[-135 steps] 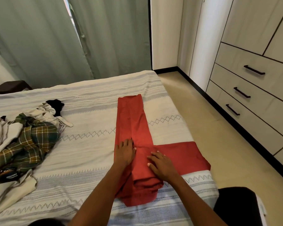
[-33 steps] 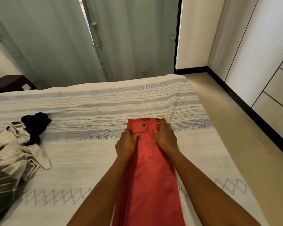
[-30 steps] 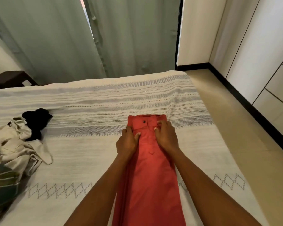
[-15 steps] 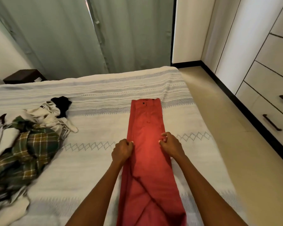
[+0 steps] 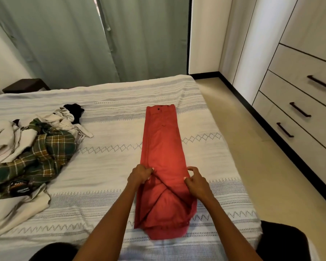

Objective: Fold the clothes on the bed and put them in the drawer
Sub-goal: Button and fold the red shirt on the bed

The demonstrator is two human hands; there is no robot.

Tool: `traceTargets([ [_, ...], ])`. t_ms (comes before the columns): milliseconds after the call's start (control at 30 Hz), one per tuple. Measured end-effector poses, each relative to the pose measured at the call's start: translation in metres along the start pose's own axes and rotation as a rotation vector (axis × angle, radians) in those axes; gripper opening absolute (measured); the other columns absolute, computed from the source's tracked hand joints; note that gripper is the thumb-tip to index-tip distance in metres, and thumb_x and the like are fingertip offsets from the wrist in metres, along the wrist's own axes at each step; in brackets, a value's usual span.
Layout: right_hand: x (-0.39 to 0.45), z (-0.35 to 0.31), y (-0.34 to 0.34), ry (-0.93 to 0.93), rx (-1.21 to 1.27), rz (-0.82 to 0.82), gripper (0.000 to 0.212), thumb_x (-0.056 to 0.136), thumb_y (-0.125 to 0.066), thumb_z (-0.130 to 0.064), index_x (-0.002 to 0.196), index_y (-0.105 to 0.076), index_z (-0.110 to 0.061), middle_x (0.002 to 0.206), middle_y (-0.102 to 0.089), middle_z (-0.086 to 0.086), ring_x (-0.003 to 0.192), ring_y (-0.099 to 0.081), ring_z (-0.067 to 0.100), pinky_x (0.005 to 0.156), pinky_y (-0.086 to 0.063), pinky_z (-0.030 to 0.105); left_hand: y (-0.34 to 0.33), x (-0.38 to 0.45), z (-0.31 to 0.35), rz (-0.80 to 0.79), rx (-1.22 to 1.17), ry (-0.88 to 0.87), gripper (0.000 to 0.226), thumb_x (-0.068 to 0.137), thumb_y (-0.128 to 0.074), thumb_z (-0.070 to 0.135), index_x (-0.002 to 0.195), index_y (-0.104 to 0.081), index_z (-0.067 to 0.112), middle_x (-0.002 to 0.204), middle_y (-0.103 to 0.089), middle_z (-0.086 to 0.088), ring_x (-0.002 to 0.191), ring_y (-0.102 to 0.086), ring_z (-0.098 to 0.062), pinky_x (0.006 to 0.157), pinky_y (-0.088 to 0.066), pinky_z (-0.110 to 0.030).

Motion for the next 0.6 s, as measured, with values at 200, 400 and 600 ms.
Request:
traceTargets([
  [200,-0.043,0.0,0.0,0.243,0.133,0.046,0.044,0.082,-0.053,-0.023,0.117,-0.06,-0.049,0.101,-0.068,-0.029,0.081,-0.069,0.015,0.067,-0.055,0.039,-0.005,-0.013,0.001,0.105,-0.164,-0.018,0.036,0.093,-0.063,0.035,0.069,-0.068,0.009,0.045,-0.058,0.004,0.043,-0.055,-0.014,0.046,-0.045,-0.023],
  [400,-0.055,0.014,-0.01,0.287,-0.101,-0.007,0.024,0.089,-0.061,-0.035,0.111,-0.07,-0.039,0.109,-0.068,-0.022,0.095,-0.065,0.004,0.082,-0.054,0.026,-0.012,-0.029,0.005,0.264,0.08,-0.126,0.025,0.091,-0.053,0.036,0.103,-0.059,0.015,0.105,-0.063,-0.007,0.094,-0.062,-0.032,0.079,-0.05,-0.039],
  [600,-0.055,0.02,-0.018,0.498,-0.294,0.385,0.029,0.089,-0.063,-0.046,0.078,-0.063,-0.02,0.117,-0.063,0.0,0.091,-0.058,0.018,0.073,-0.049,0.033,-0.035,-0.036,0.001,0.232,0.496,-0.571,0.064,0.099,-0.014,0.06,0.152,-0.034,0.031,0.16,-0.031,0.0,0.146,-0.028,-0.025,0.117,-0.025,-0.044],
])
Point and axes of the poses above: each hand's wrist, its own x-axis towards the middle knuckle, its own y-axis out of the back of the hand, z = x × y, the point moved 2 cm from there along x, towards the middle knuckle
